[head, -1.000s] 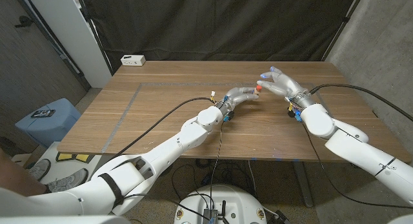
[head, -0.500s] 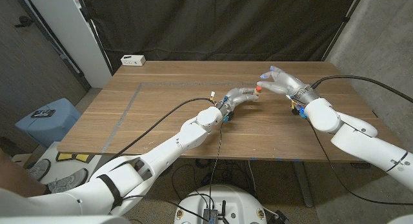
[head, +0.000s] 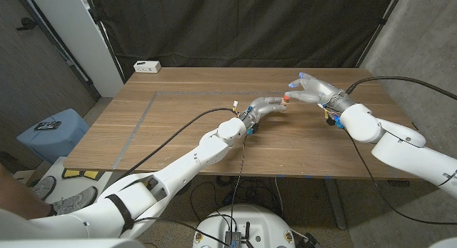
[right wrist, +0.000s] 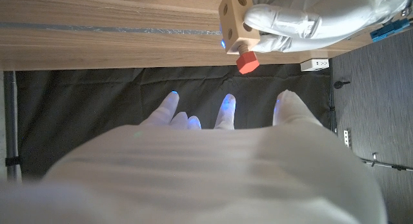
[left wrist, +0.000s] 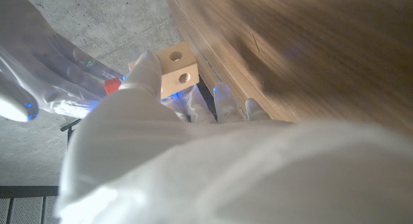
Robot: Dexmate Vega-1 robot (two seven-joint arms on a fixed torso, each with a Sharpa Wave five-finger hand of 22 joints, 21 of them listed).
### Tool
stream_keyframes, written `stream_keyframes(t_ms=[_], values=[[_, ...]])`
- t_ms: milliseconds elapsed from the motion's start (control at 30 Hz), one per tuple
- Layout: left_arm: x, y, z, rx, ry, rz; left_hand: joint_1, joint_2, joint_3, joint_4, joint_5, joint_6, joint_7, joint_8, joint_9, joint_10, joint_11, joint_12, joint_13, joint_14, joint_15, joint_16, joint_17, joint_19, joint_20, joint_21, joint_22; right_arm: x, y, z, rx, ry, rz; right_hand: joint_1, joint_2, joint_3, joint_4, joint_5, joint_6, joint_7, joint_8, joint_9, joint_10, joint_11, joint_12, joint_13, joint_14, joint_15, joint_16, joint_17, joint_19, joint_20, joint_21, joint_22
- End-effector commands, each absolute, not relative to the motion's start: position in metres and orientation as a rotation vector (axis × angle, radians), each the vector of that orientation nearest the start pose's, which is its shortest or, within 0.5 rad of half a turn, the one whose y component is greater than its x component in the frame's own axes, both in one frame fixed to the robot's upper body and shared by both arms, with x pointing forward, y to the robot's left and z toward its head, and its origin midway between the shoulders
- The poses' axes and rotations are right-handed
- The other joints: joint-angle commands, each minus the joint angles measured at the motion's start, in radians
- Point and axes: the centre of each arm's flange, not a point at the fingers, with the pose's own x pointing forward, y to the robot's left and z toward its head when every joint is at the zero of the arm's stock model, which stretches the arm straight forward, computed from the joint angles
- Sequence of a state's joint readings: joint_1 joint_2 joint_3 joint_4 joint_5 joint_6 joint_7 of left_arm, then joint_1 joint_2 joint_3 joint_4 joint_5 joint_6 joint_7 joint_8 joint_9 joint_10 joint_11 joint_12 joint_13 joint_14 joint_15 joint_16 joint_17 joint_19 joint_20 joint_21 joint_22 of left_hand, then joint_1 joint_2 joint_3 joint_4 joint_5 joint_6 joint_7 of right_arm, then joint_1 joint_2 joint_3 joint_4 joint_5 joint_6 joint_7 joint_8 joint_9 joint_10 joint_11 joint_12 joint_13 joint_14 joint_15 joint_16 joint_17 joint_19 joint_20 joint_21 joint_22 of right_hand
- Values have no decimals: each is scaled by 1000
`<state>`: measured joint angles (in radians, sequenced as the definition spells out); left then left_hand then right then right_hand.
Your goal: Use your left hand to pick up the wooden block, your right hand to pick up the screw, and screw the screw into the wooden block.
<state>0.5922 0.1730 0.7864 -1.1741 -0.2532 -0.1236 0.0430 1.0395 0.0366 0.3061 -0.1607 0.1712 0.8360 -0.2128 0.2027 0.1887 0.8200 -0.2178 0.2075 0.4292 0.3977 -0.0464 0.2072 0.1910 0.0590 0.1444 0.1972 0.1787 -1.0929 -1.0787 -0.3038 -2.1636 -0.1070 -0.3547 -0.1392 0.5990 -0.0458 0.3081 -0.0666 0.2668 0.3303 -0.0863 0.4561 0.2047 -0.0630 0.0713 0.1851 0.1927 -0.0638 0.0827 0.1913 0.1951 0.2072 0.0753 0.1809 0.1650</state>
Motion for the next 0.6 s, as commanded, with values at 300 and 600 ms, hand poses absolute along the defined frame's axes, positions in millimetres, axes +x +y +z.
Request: stream_keyframes(t_ms=[300, 600], values=[[652, -8, -26, 336, -518, -559, -10, -2, 5, 10, 7, -5, -5, 2, 2, 12, -4, 8, 6, 1, -62, -1, 2, -7, 8, 4, 4, 498, -271, 48, -1277, -537, -20, 27, -8, 8, -27, 8, -3, -11, -9, 0, -27, -1, -1, 2, -14, 10, -3, 0, -1, 3, 3, 3], [653, -9, -26, 340, -497, -570, -14, -2, 5, 13, 7, -7, -3, 1, 2, 11, -4, 7, 6, 2, -60, -1, 2, -7, 10, 4, 4, 496, -267, 54, -1334, -513, -10, 46, -13, 15, -45, 6, -5, -16, -12, 1, -32, -2, 1, 2, -17, 9, -2, -1, -3, 3, 3, 3]])
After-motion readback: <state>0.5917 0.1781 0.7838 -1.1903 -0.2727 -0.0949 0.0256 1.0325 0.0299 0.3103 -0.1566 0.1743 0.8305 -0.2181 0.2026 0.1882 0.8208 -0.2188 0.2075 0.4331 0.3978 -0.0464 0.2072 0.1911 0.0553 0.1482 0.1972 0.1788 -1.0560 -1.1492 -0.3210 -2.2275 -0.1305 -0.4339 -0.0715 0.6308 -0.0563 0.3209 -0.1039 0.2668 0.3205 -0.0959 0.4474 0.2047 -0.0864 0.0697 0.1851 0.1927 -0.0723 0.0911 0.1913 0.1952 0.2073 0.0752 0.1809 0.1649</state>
